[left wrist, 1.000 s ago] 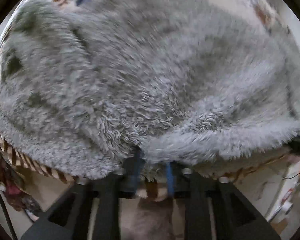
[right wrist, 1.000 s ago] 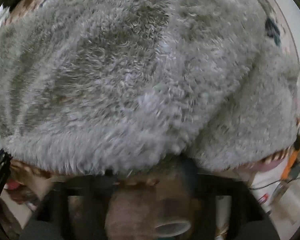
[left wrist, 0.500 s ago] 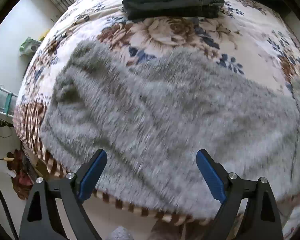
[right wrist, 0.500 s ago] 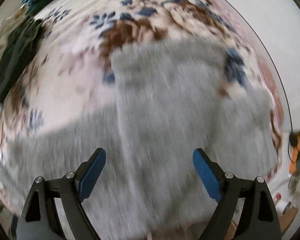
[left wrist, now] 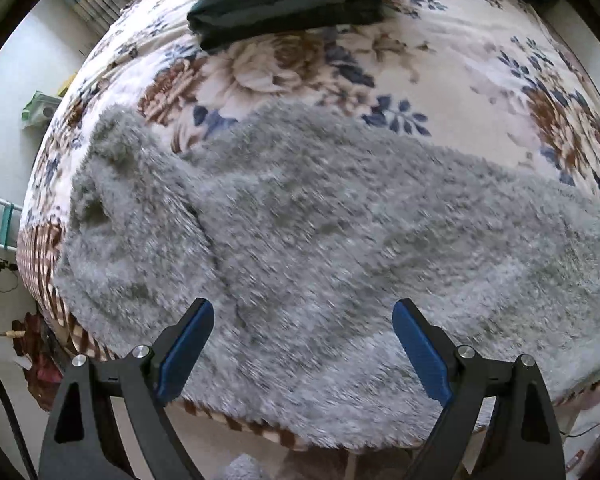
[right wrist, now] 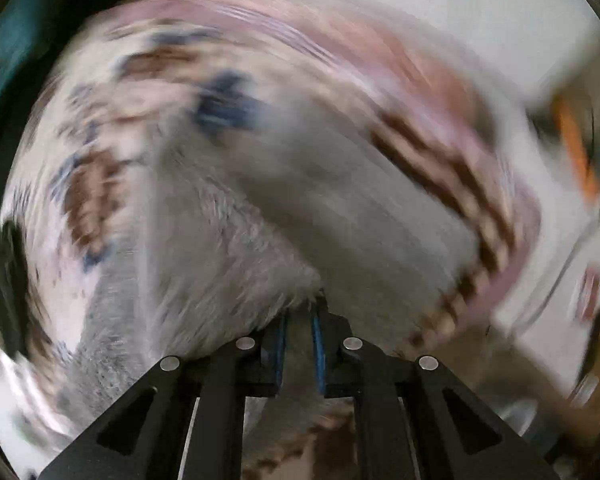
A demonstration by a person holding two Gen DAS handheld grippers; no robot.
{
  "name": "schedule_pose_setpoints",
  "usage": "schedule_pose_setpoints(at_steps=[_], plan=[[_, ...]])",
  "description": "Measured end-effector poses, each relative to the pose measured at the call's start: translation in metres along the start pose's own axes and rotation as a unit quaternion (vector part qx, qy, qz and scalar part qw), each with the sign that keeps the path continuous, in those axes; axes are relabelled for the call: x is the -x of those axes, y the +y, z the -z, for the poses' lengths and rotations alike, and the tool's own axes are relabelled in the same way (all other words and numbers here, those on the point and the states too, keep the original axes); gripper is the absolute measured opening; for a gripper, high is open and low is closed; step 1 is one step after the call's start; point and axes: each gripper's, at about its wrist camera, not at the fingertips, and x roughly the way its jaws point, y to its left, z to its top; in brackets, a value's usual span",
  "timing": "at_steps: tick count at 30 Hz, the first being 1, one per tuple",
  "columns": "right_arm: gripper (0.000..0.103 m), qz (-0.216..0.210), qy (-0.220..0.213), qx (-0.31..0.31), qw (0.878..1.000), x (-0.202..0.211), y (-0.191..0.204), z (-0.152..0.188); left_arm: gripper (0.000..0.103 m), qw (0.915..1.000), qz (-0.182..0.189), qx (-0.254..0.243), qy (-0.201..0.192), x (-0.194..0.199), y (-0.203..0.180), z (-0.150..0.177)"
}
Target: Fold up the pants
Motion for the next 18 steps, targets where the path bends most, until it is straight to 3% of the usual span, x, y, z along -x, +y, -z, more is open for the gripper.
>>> schedule_pose_setpoints(at_steps=[2, 3, 4, 6, 7, 12, 16, 18], plan=[[0.014, -0.033, 0.061, -0.068, 0.995, -0.023, -0.048, 0.007, 0.092, 1.0, 0.001, 0.001, 0.009, -0.001, -0.007, 0.003], [0.021, -0.056, 0.071, -0.094, 0.991, -0.026, -0.065, 0.013, 0.092, 0.9999, 0.003, 0.002, 0.01, 0.0, -0.01, 0.005], [0.038, -0.058, 0.067, -0.097, 0.991, -0.024, -0.072, 0.015, 0.092, 0.9999, 0.005, 0.002, 0.011, 0.002, -0.011, 0.006], [0.053, -0.049, 0.047, -0.072, 0.995, -0.007, -0.074, 0.024, 0.092, 0.9999, 0.003, 0.004, 0.013, 0.009, -0.009, 0.008], [0.053, -0.047, 0.039, -0.057, 0.997, 0.004, -0.069, 0.03, 0.092, 0.9999, 0.004, 0.009, 0.011, 0.014, -0.005, 0.009], [0.054, -0.042, 0.046, 0.081, 0.995, 0.042, 0.009, 0.076, 0.092, 0.999, 0.014, 0.041, 0.014, 0.03, 0.035, 0.01], [0.054, -0.043, 0.086, 0.161, 0.982, 0.025, 0.101, 0.12, 0.091, 0.9972, 0.003, 0.071, 0.024, 0.026, 0.09, 0.001], [0.054, -0.038, 0.115, 0.17, 0.978, 0.006, 0.139, 0.152, 0.091, 0.9947, 0.003, 0.096, 0.036, 0.016, 0.126, -0.015]])
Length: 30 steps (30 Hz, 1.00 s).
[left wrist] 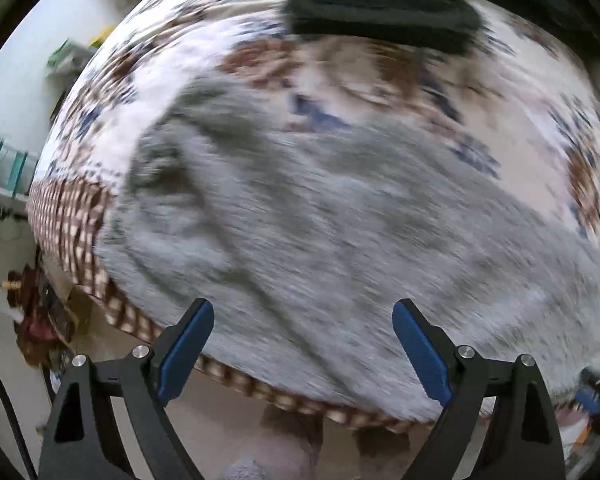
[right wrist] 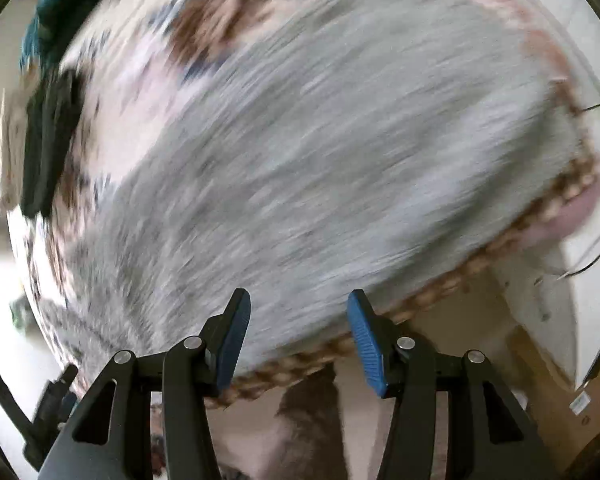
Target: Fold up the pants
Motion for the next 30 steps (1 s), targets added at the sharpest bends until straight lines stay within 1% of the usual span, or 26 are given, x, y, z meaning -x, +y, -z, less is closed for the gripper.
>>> schedule_pose_setpoints(at_steps=[2, 4, 6, 7, 9, 11, 13, 14, 15, 17, 18, 19, 20, 21, 23, 25, 27, 29, 30], plan=[[0.054, -0.016, 0.033, -0.004, 0.999, -0.027, 0.045, 0.014, 0.091, 0.9996, 0.018, 0.02, 0.009, -0.008, 0.027, -0.024], [0.054, -0.052, 0.058, 0.009, 0.997, -0.052, 0.094, 0.026, 0.091, 0.9989, 0.028, 0.035, 0.011, -0.013, 0.053, -0.051], [0.054, -0.069, 0.063, 0.051, 0.994, -0.07, 0.155, 0.036, 0.091, 0.9985, 0.031, 0.044, 0.009, -0.018, 0.076, -0.077], [0.054, -0.065, 0.054, 0.069, 0.994, -0.075, 0.184, 0.043, 0.091, 0.9979, 0.037, 0.052, 0.012, -0.021, 0.088, -0.092], [0.054, -0.041, 0.039, 0.08, 0.995, -0.084, 0.221, 0.049, 0.091, 0.9949, 0.058, 0.077, 0.033, -0.032, 0.106, -0.118], [0.054, 0.007, 0.036, 0.076, 0.996, -0.1, 0.243, 0.052, 0.091, 0.9892, 0.088, 0.102, 0.057, -0.05, 0.115, -0.14], [0.054, 0.048, 0.038, 0.065, 0.996, -0.115, 0.251, 0.047, 0.091, 0.9866, 0.098, 0.102, 0.082, -0.069, 0.112, -0.157], [0.054, 0.076, 0.043, 0.06, 0.994, -0.125, 0.254, 0.045, 0.091, 0.9856, 0.097, 0.103, 0.093, -0.081, 0.109, -0.164], [0.054, 0.089, 0.048, 0.054, 0.993, -0.131, 0.256, 0.044, 0.091, 0.9844, 0.099, 0.102, 0.104, -0.09, 0.105, -0.17], [0.054, 0.094, 0.054, 0.043, 0.993, -0.138, 0.258, 0.041, 0.091, 0.9818, 0.108, 0.1, 0.119, -0.106, 0.1, -0.177], [0.054, 0.097, 0.054, 0.043, 0.993, -0.138, 0.259, 0.04, 0.081, 0.9815, 0.113, 0.097, 0.121, -0.115, 0.096, -0.179], [0.054, 0.101, 0.053, 0.049, 0.992, -0.136, 0.261, 0.04, 0.049, 0.9822, 0.115, 0.094, 0.115, -0.12, 0.095, -0.18], [0.054, 0.105, 0.052, 0.056, 0.991, -0.133, 0.264, 0.039, 0.029, 0.9833, 0.117, 0.088, 0.108, -0.122, 0.094, -0.179], [0.054, 0.108, 0.049, 0.064, 0.991, -0.128, 0.267, 0.041, 0.013, 0.9844, 0.123, 0.084, 0.093, -0.121, 0.097, -0.175], [0.054, 0.115, 0.043, 0.082, 0.989, -0.119, 0.274, 0.042, 0.011, 0.9856, 0.135, 0.088, 0.053, -0.108, 0.112, -0.163], [0.054, 0.109, 0.044, 0.1, 0.988, -0.11, 0.277, 0.051, 0.01, 0.9873, 0.131, 0.089, 0.015, -0.087, 0.138, -0.136], [0.054, 0.098, 0.05, 0.113, 0.987, -0.097, 0.27, 0.069, 0.01, 0.987, 0.122, 0.104, 0.006, -0.075, 0.168, -0.106], [0.054, 0.083, 0.058, 0.117, 0.988, -0.089, 0.262, 0.086, 0.01, 0.9885, 0.091, 0.121, 0.007, -0.075, 0.201, -0.07], [0.054, 0.081, 0.064, 0.117, 0.988, -0.086, 0.258, 0.095, 0.01, 0.9899, 0.061, 0.126, 0.022, -0.085, 0.217, -0.05]])
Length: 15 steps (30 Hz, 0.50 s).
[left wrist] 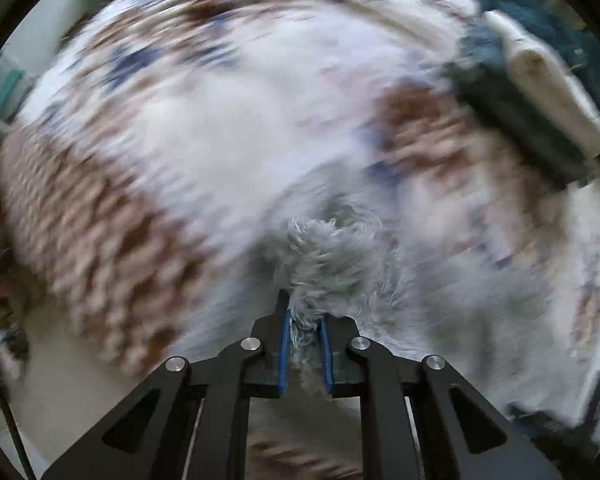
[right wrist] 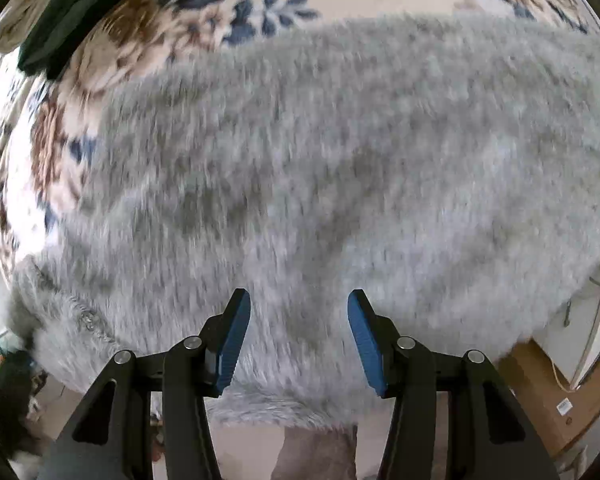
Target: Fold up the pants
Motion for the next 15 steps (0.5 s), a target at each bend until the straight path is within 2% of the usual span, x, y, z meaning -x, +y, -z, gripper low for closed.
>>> schedule_pose_setpoints(at_steps=[2, 3, 5, 6, 8, 10, 12, 15], plan=[[0.054, -0.018, 0.014, -0.01, 1.0, -0.001, -0.009, 0.02, 0.011, 0.9989, -0.021, 0.03, 0.028, -0.019, 0.033, 0.018], [0.054, -0.025, 0.024, -0.02, 0.999, -0.002, -0.015, 0.03, 0.012, 0.9965, -0.014, 0.057, 0.06, -0.035, 0.051, 0.029], [0.054, -0.038, 0.035, -0.049, 0.997, -0.006, -0.03, 0.047, 0.012, 0.9919, 0.004, 0.098, 0.08, -0.043, 0.07, 0.042], [0.054, -0.042, 0.037, -0.066, 0.996, -0.006, -0.04, 0.055, 0.014, 0.9902, 0.02, 0.112, 0.081, -0.043, 0.074, 0.046], [0.054, -0.053, 0.031, -0.107, 0.992, -0.002, -0.062, 0.069, 0.025, 0.9883, 0.042, 0.126, 0.075, -0.04, 0.073, 0.05], [0.054, -0.051, 0.023, -0.139, 0.989, 0.001, -0.08, 0.078, 0.047, 0.9871, 0.06, 0.137, 0.059, -0.035, 0.067, 0.049], [0.054, -0.062, 0.019, -0.171, 0.983, 0.003, -0.095, 0.085, 0.051, 0.9864, 0.068, 0.143, 0.044, -0.033, 0.06, 0.043], [0.054, -0.086, 0.027, -0.207, 0.974, 0.002, -0.11, 0.084, 0.052, 0.9855, 0.072, 0.147, 0.047, -0.044, 0.049, 0.029]])
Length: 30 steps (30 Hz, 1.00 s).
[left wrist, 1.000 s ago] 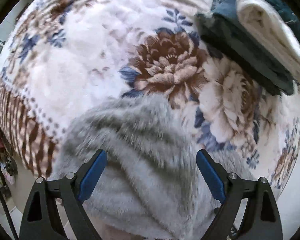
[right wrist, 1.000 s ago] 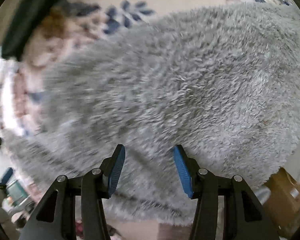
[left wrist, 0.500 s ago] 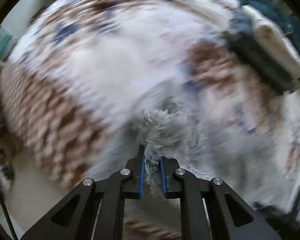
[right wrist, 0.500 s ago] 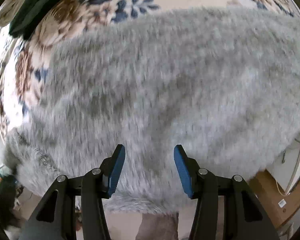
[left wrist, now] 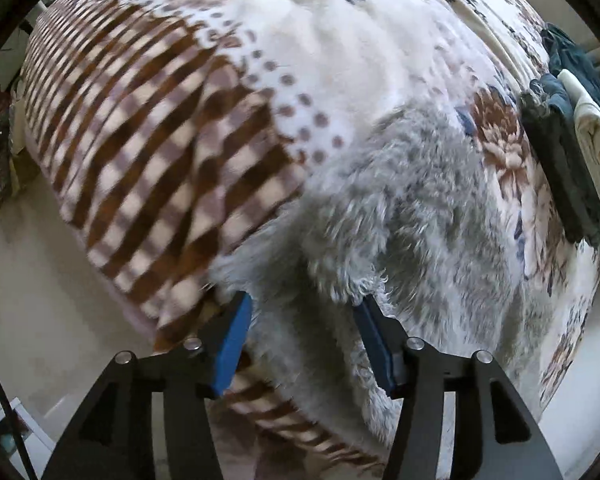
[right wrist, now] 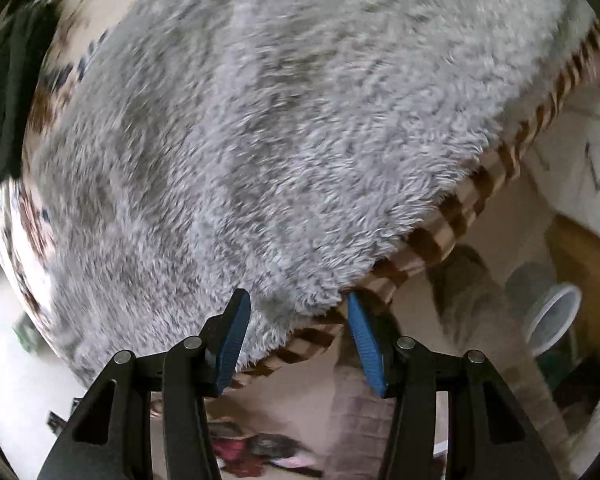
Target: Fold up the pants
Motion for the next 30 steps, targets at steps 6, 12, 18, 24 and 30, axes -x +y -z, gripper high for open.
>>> schedule_pose_setpoints(at_steps=[6, 12, 18, 24, 30], plan=[[0.049, -0.038, -0.004, -0.023, 0.999, 0.004, -0.013, -0.006, 0.051, 0.9975, 0.05, 0.049, 0.013, 0.014, -0.003, 0.003], [0.015, -0.019, -0.025, 0.023, 0.999, -0.007, 0.007, -0.035, 0.064, 0.9979, 0.044, 0.042, -0.02, 0.023, -0.006, -0.001], [0.008, 0.005, -0.053, 0.031, 0.998, -0.008, 0.033, -0.023, 0.012, 0.9987, 0.031, 0.039, -0.013, -0.015, -0.011, -0.027], [0.006, 0.001, -0.094, 0.058, 0.994, 0.024, 0.054, 0.011, 0.006, 0.9956, 0.022, -0.003, -0.091, 0.038, -0.006, -0.002], [0.006, 0.028, -0.077, 0.081, 0.993, 0.023, 0.05, 0.022, 0.006, 0.9989, -0.012, 0.022, -0.04, 0.023, 0.039, 0.019]])
